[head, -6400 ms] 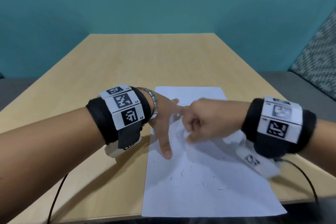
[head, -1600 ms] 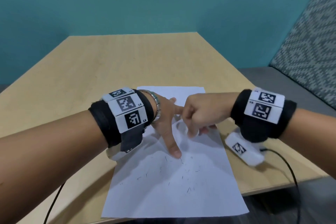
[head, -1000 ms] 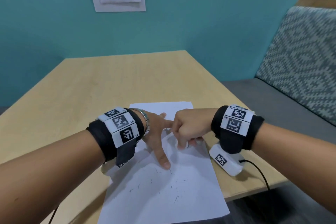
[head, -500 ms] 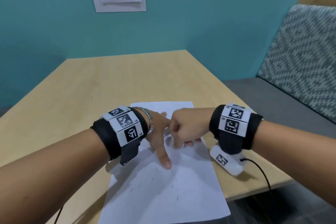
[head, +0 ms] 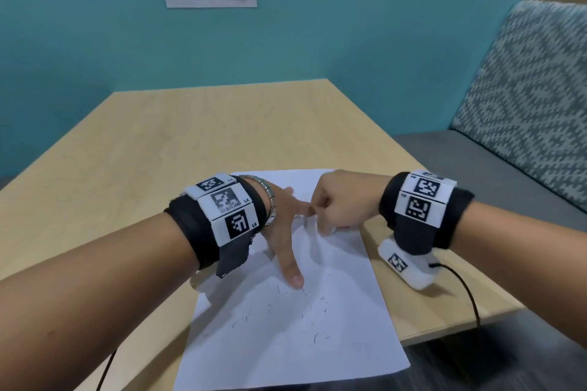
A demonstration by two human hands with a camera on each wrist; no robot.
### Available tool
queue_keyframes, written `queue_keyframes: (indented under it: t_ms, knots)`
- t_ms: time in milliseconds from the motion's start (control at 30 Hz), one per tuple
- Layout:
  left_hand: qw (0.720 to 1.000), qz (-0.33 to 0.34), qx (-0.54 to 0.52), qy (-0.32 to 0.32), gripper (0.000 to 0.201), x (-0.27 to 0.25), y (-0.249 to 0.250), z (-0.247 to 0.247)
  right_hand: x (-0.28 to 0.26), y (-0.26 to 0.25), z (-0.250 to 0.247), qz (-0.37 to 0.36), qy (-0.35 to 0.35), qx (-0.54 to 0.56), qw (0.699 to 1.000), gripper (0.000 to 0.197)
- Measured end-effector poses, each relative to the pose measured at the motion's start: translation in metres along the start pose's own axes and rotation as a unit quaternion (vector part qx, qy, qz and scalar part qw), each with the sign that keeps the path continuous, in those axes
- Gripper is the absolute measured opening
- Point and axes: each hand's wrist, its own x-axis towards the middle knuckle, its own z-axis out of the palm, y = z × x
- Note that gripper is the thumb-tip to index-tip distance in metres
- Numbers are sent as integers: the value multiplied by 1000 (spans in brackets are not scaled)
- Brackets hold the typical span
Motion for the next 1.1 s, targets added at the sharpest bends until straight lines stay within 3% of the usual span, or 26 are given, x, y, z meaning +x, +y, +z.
queue_keyframes:
  t_ms: [67, 233, 333, 467, 600, 733, 867, 1000, 1100]
  knots:
    - [1000, 9, -6, 3, 117, 0, 0, 0, -6, -4, 8, -19, -54, 1, 998, 16]
    - [1000, -13, 5, 1, 127, 2, 0, 1, -2, 5, -4, 16, 8, 17, 1000, 18]
    - [1000, 0, 2, 7, 121, 1, 0, 1, -8, -1, 6, -9, -60, 14, 998, 20]
    - [1000, 3, -8, 6, 124, -1, 0, 1, -4, 7, -5, 16, -18, 19, 1000, 19]
    - [1000, 1, 2, 5, 122, -1, 1, 0, -8, 3, 3, -7, -71, 6, 997, 29]
    - [1000, -7, 9, -1, 128, -1, 2, 0, -6, 8, -5, 15, -35, 13, 999, 26]
    - [1000, -3, 13, 0, 125, -2, 2, -1, -11, 3, 5, -8, -82, -1, 997, 25]
    - [1000, 0, 14, 0, 126, -2, 2, -1, -10, 8, -5, 10, -43, 13, 999, 21]
    - [1000, 2, 20, 6, 126, -1, 2, 0, -13, 4, 3, -10, -84, 0, 996, 25]
